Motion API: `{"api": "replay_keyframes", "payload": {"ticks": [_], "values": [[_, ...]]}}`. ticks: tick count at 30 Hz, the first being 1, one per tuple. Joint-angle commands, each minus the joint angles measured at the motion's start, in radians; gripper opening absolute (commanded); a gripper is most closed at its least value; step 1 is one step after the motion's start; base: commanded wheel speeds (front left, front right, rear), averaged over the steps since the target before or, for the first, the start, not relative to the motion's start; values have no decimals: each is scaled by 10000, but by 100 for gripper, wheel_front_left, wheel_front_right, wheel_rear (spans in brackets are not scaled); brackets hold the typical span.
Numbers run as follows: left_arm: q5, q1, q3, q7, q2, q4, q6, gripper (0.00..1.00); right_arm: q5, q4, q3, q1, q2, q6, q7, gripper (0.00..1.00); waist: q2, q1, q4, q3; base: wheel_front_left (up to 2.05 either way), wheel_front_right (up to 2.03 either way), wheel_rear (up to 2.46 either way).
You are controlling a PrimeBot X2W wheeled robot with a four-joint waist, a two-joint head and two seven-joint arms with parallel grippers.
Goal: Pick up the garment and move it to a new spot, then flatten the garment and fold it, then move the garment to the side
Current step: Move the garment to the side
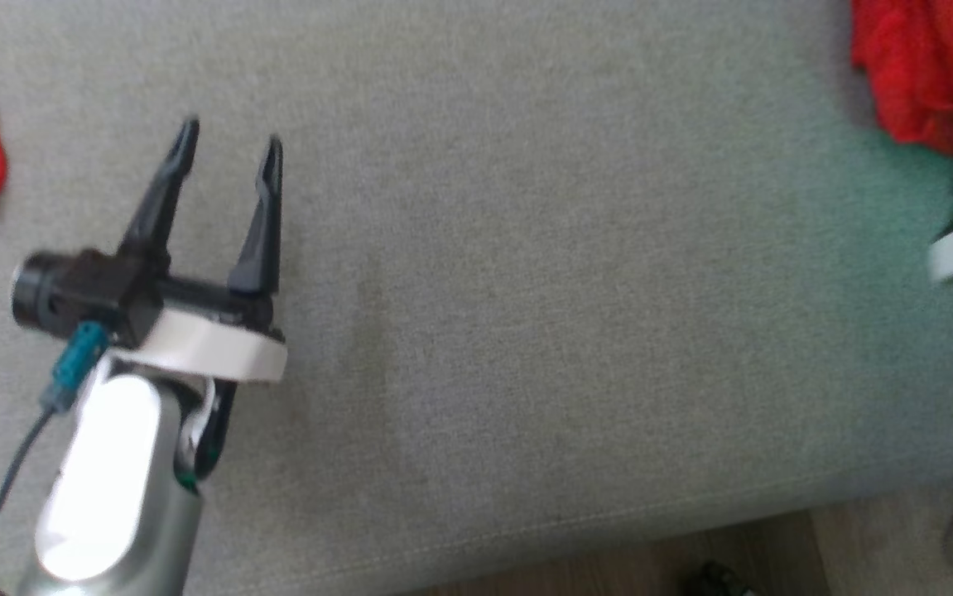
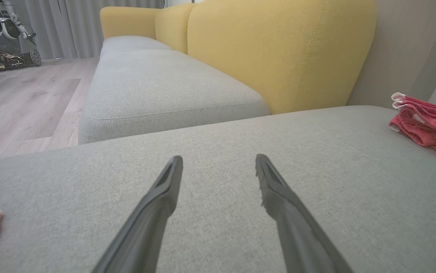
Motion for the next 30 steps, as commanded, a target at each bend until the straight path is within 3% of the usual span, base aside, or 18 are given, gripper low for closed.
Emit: {"api": "replay_keyframes", "payload": {"ticks": [1,5,10,17,30], "values": [[-87,121,428,-50,154,-224,73,100,50,-472,185,255,256,-9,-233,100,0,1,77,-483,0,0,0],[-154,436,472,-51,84,-128,169,100,172,-504,597,745,1184,-9,-603,100,0,1,277,-919,0,0,0],[-256,662,534,-52,-18,-37,243,100,297,-361,1054,1086,1606,-9,-953,100,0,1,640,-1285,0,0,0],[-362,1167,748,-52,-89,75,389,100,155,121,1701,1463,1827,-9,-1253,100,0,1,1281,-1946,0,0,0],[-395,2197,743,-53,-129,324,462,100,33,278,1481,2867,1968,-9,-1335,100,0,1,1806,-3356,0,0,0]]}}
